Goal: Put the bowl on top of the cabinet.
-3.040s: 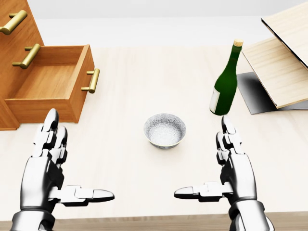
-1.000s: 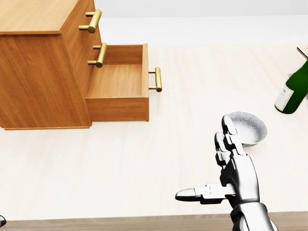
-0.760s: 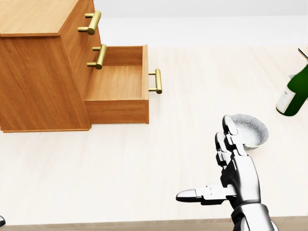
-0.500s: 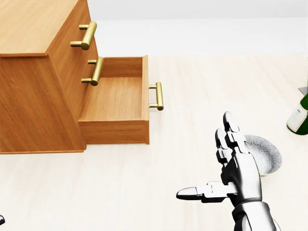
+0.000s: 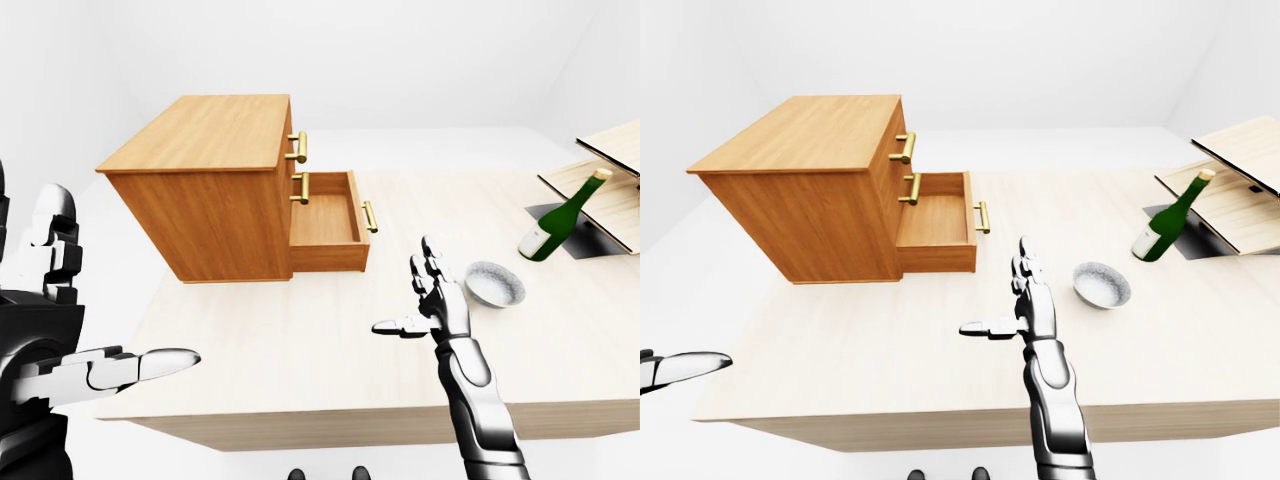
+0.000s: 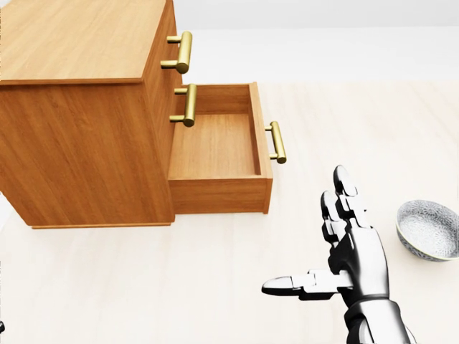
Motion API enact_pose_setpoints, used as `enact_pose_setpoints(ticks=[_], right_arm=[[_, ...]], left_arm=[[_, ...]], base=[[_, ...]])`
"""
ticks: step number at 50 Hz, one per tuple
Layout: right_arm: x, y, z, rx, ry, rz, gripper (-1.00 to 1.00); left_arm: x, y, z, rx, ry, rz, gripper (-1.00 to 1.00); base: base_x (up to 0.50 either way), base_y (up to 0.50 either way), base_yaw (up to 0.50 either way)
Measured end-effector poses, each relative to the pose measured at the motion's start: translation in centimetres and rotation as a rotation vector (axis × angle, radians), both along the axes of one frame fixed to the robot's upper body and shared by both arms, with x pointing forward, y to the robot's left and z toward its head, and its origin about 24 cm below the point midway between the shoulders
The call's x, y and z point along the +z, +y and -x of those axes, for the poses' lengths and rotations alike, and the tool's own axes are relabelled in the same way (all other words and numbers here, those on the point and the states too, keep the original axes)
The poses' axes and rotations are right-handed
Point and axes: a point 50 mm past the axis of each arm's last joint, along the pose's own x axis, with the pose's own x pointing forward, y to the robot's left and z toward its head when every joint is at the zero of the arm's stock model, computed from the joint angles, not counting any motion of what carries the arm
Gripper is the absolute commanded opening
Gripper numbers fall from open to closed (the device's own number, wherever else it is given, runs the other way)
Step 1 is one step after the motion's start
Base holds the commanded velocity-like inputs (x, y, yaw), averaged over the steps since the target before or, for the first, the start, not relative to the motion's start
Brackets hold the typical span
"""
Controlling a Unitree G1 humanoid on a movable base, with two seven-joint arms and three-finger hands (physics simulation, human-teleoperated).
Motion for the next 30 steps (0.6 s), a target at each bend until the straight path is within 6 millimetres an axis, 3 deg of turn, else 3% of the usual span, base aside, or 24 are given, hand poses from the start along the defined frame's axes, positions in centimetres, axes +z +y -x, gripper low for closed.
enact_pose_setpoints(ticks=[12, 30], right_arm=[[0.15, 0.11, -0.05, -0.001, -0.004, -0.016, 1.0], [0.27, 0.0, -0.01, -0.002, -0.012, -0.022, 1.0]], left_arm=[[0.06, 0.05, -0.02, 0.003, 0.008, -0.002, 1.0], [0.09, 0.03, -0.04, 0.003, 0.011, -0.004, 1.0]], base=[[0.02, 0.0, 0.0], [0.46, 0.0, 0.0]])
